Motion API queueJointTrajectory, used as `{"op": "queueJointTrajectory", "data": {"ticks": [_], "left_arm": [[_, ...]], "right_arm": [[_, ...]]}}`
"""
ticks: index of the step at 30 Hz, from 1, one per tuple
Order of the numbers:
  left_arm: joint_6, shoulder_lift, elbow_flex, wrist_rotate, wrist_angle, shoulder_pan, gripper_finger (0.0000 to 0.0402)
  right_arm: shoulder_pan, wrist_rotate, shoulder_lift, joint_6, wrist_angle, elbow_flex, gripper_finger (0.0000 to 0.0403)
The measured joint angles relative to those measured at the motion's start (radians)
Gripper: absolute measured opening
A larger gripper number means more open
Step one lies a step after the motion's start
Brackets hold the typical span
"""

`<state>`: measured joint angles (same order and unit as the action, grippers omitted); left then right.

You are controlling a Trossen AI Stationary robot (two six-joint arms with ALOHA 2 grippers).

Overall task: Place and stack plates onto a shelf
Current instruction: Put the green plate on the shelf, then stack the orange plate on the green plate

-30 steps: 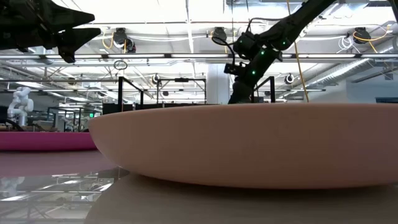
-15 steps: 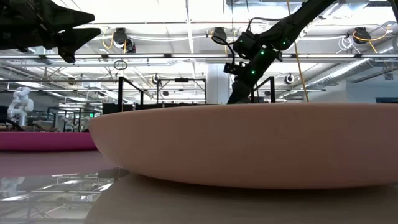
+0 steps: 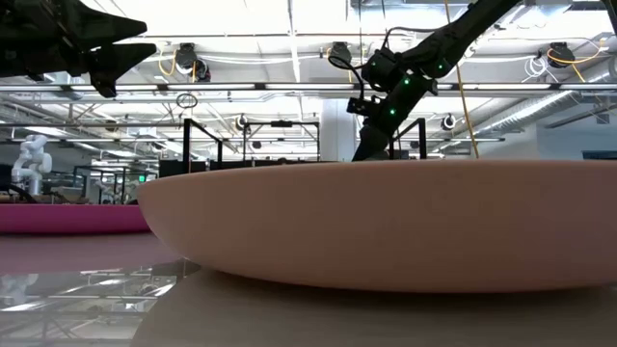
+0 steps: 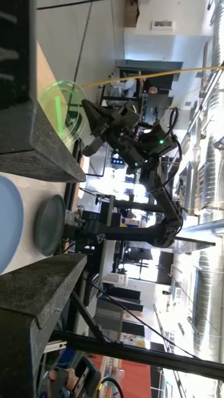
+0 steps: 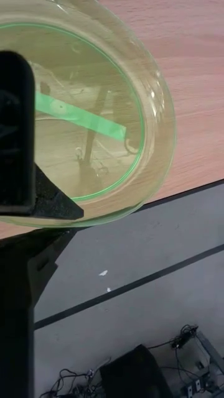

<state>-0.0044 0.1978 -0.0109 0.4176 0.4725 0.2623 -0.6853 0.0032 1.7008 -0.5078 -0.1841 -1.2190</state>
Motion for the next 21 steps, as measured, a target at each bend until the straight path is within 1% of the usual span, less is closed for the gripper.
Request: {"op": "queueJointTrajectory", "data": {"ticks": [6,17,21], "left_arm": [[0.0,0.0,0.0,0.0,0.0,0.0,0.0202],[0.0,0.0,0.0,0.0,0.0,0.0,0.0202],[0.0,0.0,0.0,0.0,0.0,0.0,0.0202]], "right_arm": [[0.0,0.0,0.0,0.006,-0.001,0.0,0.003],[0.0,0.0,-0.002,0.006,-0.015,0.001,0.0043],[0.016,0.0,-0.051,0.006,-0.02,0.002,0.0043]]}}
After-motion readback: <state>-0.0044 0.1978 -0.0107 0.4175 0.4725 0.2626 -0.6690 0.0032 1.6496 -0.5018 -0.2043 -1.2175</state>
